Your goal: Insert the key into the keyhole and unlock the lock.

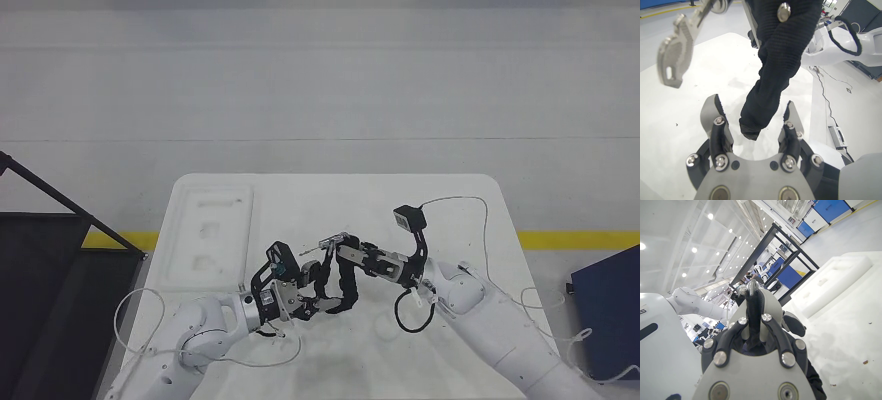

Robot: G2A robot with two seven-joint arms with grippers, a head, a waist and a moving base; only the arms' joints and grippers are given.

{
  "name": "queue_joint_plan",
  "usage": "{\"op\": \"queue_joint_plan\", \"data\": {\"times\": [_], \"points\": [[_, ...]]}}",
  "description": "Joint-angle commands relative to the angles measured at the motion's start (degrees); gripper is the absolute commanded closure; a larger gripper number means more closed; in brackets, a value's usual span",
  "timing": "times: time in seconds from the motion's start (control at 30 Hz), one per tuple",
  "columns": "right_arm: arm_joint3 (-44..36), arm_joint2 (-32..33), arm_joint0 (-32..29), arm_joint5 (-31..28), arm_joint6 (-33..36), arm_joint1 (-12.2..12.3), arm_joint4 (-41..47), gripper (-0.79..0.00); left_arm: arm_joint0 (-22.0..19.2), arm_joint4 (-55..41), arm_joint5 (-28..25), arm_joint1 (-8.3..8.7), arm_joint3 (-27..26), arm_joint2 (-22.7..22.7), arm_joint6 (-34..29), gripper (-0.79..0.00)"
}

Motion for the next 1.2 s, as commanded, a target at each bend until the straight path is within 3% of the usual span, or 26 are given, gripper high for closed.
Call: {"op": "queue_joint_plan", "data": {"times": [0.0,0.27,0.47,0.7,0.87,1.17], "points": [[0.1,0.2,-0.1,0.0,0.1,-0.1,0.0,0.000,0.3,0.0,0.0,0.07,-0.1,-0.4,0.0,0.000],[0.4,1.1,-0.4,0.3,0.6,-0.5,-0.7,0.000,1.8,-0.5,-0.9,0.34,-1.8,-1.9,0.6,0.000],[1.4,1.8,-0.8,1.1,0.2,-0.9,-0.6,0.000,5.0,-2.7,-3.0,0.92,-6.1,-4.7,0.9,0.000],[2.6,2.8,-1.0,3.0,-0.6,-1.3,-2.8,0.000,10.7,-5.9,-7.1,1.94,-13.3,-10.6,2.1,0.000],[3.5,3.2,-0.8,7.5,-2.4,-1.7,-9.3,0.000,15.5,-7.2,-10.0,2.59,-18.3,-15.6,3.5,0.000],[3.1,4.3,-1.9,12.6,-7.2,-2.2,-17.1,0.000,21.2,-10.8,-13.5,3.24,-22.0,-23.4,5.8,0.000]]}}
